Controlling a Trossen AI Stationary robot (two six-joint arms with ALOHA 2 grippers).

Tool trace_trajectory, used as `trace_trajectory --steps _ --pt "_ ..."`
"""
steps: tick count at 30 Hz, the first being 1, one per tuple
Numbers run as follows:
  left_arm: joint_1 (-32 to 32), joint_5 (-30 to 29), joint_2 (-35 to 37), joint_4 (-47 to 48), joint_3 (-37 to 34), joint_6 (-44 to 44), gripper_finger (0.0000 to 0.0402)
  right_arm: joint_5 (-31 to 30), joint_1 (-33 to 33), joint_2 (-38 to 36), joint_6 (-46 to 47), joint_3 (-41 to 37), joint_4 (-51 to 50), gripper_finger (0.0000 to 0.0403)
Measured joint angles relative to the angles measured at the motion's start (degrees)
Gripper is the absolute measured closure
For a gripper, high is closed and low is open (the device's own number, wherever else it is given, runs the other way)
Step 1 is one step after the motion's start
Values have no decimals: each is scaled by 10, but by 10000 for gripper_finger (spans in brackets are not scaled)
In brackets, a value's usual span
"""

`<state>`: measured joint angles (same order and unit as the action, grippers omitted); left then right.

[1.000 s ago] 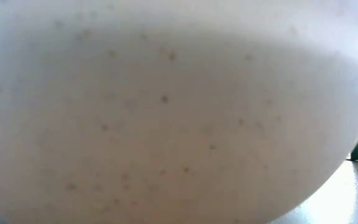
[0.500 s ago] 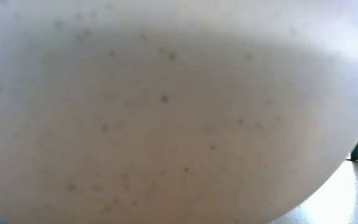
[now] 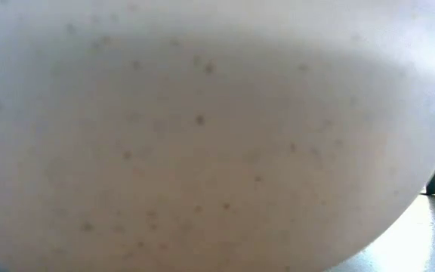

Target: Place and stack bowls onto a shelf

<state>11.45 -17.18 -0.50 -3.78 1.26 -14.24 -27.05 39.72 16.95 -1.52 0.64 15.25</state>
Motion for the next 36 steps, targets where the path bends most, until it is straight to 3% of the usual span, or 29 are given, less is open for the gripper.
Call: trace_trajectory --steps 7,15,24,31,36 --pt "0 0 0 0 0 0 285 0 0 0 9 0 0 200" --pt "0 0 0 0 0 0 285 -1 0 0 109 0 4 199" --pt "0 0 0 0 0 0 285 -5 0 0 21 0 129 200" --pt "0 0 0 0 0 0 285 -125 0 0 5 33 110 200" --pt "0 0 0 0 0 0 285 -151 0 1 -21 103 15 200"
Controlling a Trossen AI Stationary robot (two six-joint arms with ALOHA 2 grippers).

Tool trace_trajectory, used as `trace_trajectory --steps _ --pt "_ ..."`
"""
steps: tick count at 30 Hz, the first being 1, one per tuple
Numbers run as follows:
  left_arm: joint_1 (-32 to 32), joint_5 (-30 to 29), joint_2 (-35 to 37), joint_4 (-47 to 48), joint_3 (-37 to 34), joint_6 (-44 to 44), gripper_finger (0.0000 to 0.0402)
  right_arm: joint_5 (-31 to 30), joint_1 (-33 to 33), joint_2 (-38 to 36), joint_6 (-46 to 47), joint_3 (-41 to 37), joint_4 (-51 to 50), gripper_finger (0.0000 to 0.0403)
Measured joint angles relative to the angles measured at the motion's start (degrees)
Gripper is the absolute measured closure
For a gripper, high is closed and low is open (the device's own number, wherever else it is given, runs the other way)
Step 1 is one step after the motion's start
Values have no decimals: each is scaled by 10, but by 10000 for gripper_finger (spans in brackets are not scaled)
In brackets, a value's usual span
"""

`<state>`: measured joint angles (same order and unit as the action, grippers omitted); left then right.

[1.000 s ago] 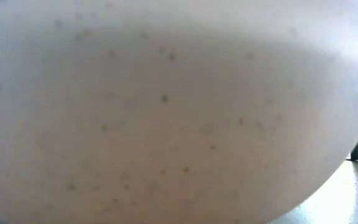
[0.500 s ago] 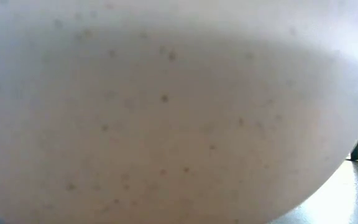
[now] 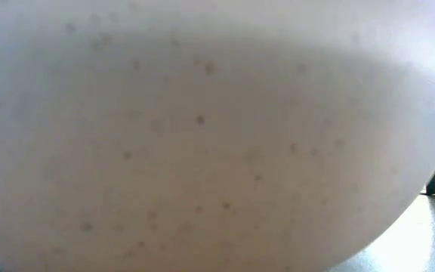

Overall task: Place and stack bowls onto a shelf
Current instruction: Put the small green bowl on the shelf

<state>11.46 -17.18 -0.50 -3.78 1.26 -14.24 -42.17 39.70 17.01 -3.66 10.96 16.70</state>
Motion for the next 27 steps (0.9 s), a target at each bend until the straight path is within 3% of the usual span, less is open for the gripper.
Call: trace_trajectory --steps 5,14,27 --pt "0 0 0 0 0 0 285 -109 -9 0 34 84 -129 200" --pt "0 0 0 0 0 0 285 -119 -69 4 166 203 -372 200" --pt "0 0 0 0 0 0 285 -99 -141 28 155 209 -387 200"
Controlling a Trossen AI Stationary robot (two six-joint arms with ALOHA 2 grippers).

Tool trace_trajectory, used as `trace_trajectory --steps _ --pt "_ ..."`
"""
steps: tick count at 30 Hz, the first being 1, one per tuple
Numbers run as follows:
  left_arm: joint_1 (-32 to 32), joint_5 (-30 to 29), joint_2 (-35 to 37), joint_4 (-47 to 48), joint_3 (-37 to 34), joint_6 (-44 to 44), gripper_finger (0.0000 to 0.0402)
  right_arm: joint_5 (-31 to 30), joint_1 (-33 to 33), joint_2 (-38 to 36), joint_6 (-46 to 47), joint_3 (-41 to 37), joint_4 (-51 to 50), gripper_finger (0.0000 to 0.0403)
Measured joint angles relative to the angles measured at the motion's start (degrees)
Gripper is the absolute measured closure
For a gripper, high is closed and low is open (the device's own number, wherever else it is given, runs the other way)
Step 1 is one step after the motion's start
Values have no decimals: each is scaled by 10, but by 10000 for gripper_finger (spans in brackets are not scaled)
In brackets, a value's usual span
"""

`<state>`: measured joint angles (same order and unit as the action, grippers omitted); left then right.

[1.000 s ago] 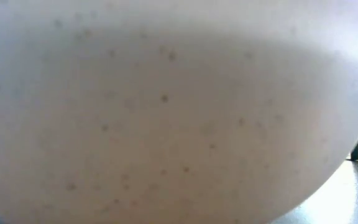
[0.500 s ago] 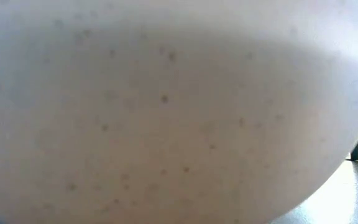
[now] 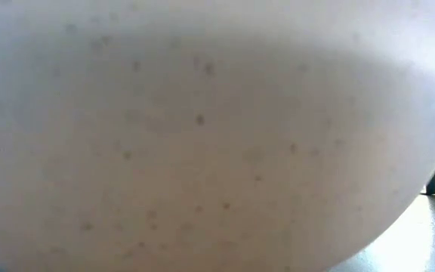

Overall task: Place and stack bowls onto a shelf
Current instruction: Put the small green bowl on the shelf

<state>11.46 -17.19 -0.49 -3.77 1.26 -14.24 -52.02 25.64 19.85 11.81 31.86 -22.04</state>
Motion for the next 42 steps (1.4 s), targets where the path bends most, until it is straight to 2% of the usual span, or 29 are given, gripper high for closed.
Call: trace_trajectory --steps 8,17,23,33,37,42 --pt "0 0 0 0 0 0 285 1 -83 31 -30 5 0 200" --pt "0 0 0 0 0 0 285 4 -224 36 -35 17 -12 200" --pt "0 0 0 0 0 0 285 98 -342 64 -16 24 -38 200" --pt "0 0 0 0 0 0 285 289 -543 170 -15 26 -47 200" --pt "0 0 0 0 0 0 285 371 -617 212 4 60 -126 200" --pt "0 0 0 0 0 0 285 437 -685 267 3 124 -218 200"
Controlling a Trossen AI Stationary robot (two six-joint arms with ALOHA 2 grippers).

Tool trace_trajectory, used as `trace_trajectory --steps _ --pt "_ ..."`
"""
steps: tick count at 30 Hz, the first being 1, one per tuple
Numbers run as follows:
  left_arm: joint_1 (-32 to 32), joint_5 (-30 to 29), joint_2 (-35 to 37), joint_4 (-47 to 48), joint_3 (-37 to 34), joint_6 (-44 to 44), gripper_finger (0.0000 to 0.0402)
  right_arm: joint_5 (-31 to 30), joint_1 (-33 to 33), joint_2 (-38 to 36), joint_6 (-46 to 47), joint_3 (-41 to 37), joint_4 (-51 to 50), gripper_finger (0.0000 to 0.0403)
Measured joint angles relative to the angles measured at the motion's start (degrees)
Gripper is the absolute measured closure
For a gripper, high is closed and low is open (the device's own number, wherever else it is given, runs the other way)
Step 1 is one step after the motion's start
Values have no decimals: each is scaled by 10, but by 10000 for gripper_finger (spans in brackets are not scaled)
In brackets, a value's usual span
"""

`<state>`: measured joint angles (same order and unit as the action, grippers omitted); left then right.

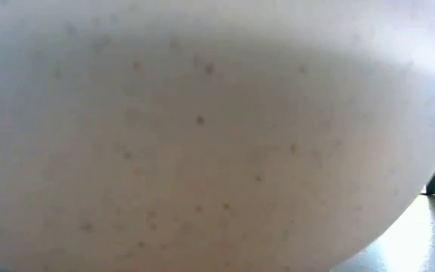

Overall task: Place and stack bowls onto a shelf
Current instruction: Put the small green bowl on the shelf

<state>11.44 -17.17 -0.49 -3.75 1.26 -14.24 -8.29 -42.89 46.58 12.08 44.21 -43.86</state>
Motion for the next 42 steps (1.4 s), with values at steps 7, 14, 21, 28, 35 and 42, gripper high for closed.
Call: trace_trajectory --steps 7,14,21,28,35,42 --pt "0 0 0 0 0 0 285 71 -50 90 -3 80 -123 200" --pt "0 0 0 0 0 0 285 74 -58 177 -6 106 -208 200" --pt "0 0 0 0 0 0 285 73 -61 228 -6 96 -193 200" --pt "0 0 0 0 0 0 285 74 -62 277 -6 92 -168 200" --pt "0 0 0 0 0 0 285 74 -62 334 -22 92 -132 200" --pt "0 0 0 0 0 0 285 73 -62 387 -41 92 -107 200"
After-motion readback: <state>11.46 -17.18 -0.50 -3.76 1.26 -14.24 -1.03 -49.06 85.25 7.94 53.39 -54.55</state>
